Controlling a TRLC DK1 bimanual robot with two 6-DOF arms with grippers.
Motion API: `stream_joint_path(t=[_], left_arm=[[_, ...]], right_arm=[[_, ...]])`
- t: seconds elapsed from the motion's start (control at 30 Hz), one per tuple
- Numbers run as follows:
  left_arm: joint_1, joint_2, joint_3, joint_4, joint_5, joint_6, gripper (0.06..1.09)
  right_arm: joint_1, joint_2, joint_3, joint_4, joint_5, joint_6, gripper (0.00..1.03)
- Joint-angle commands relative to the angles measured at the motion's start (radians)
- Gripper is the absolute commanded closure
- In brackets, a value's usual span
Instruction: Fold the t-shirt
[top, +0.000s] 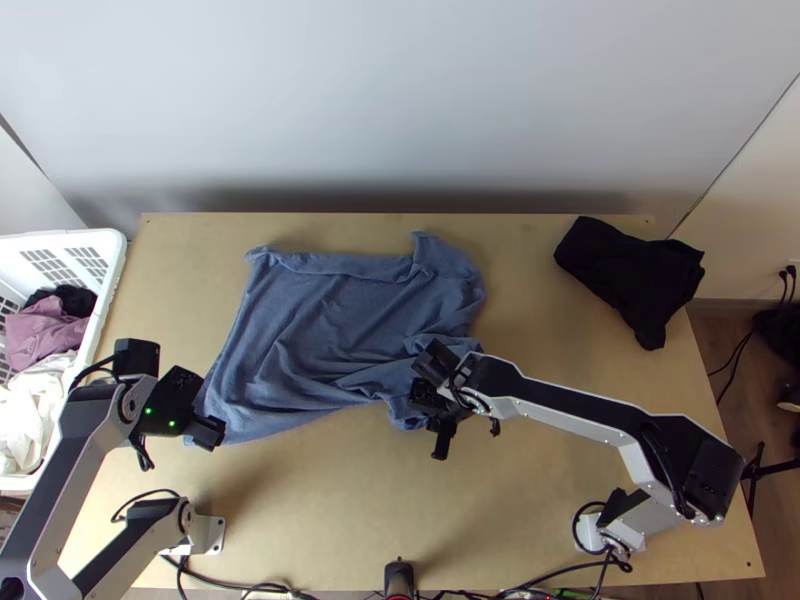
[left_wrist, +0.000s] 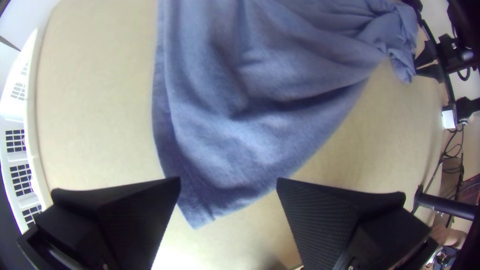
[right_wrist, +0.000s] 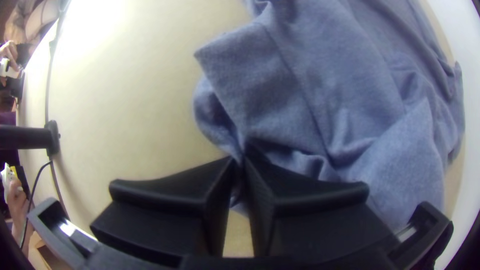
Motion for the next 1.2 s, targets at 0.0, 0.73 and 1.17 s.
stream_joint_path(t=[0.0,0.73,1.17], left_arm=[[0.001,-0.001,0.003,0.001,0.000,0.002,0.15],[0.075,0.039,-0.065,0.122,-0.012,0.042,0.15],[0.084,0.059,-0.083,0.134,-0.015,0.091,0.49]], right_arm=[[-0.026,-0.048,-0.010,-0.015,0.000,-0.002,1.00],[-0.090,-0.147,-0.001,-0.053,0.000,0.002,1.00],[-0.095,-0.164,-0.012,-0.058,0.000,-0.001,1.00]])
